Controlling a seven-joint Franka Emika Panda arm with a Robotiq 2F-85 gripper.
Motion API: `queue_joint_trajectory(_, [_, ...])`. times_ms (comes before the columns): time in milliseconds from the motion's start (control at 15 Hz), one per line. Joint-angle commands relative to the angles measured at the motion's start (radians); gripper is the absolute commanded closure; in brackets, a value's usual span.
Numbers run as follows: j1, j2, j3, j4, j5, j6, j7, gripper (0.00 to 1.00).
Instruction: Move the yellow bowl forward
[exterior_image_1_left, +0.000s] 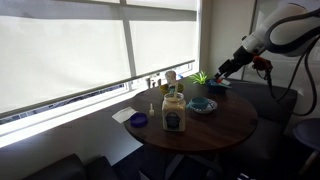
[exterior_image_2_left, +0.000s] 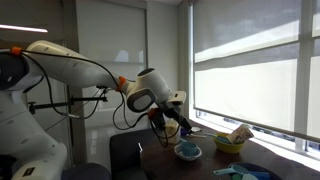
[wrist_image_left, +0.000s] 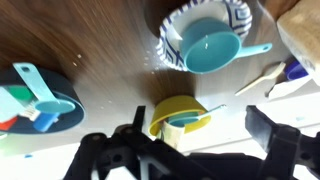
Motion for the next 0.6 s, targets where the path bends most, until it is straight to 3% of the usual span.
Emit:
queue_joint_trajectory(0, [0.025, 0.017, 0.004, 0.011, -0.016, 0.058, 0.025, 0.00])
queue_joint_trajectory(533, [0.034, 0.027, -0.002, 0.011, -0.014, 0.072, 0.029, 0.00])
